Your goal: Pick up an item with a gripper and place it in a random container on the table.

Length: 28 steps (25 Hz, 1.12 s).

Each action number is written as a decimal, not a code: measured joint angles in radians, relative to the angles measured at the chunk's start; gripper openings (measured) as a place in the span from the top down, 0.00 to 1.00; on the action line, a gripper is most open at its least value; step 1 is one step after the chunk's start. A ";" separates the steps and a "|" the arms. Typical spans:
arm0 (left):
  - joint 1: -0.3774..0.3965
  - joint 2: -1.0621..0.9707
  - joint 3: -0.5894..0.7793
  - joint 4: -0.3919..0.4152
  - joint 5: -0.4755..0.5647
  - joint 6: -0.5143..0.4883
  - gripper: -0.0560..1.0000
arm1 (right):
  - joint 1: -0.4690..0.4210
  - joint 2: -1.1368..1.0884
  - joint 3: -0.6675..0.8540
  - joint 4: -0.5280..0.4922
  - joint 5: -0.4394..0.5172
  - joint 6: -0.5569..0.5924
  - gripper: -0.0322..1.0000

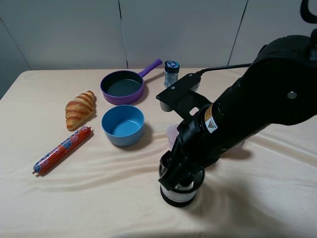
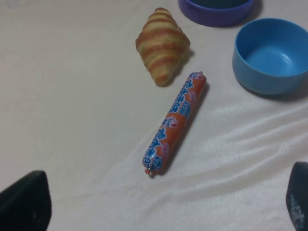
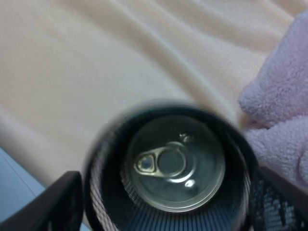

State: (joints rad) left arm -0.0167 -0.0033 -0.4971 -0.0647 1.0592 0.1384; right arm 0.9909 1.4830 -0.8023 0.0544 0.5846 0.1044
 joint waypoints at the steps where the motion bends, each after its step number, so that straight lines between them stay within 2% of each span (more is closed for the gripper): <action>1: 0.000 0.000 0.000 0.000 0.000 0.000 0.01 | 0.000 0.000 0.000 -0.002 0.000 0.000 0.45; 13: 0.000 0.000 0.000 0.000 0.000 0.000 0.01 | 0.000 0.000 0.000 -0.010 0.000 0.000 0.44; 17: 0.000 0.000 0.000 0.000 0.000 0.000 0.01 | 0.000 0.000 0.000 -0.014 0.000 0.000 0.34; 20: 0.000 0.000 0.000 0.000 0.000 0.000 0.01 | 0.000 0.000 0.000 -0.015 0.000 0.000 0.31; 28: 0.000 0.000 0.000 0.000 0.000 0.000 0.01 | 0.000 -0.066 0.000 -0.045 0.087 0.000 0.30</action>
State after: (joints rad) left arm -0.0167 -0.0033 -0.4971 -0.0647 1.0592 0.1384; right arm 0.9909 1.4169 -0.8020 0.0099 0.6716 0.1044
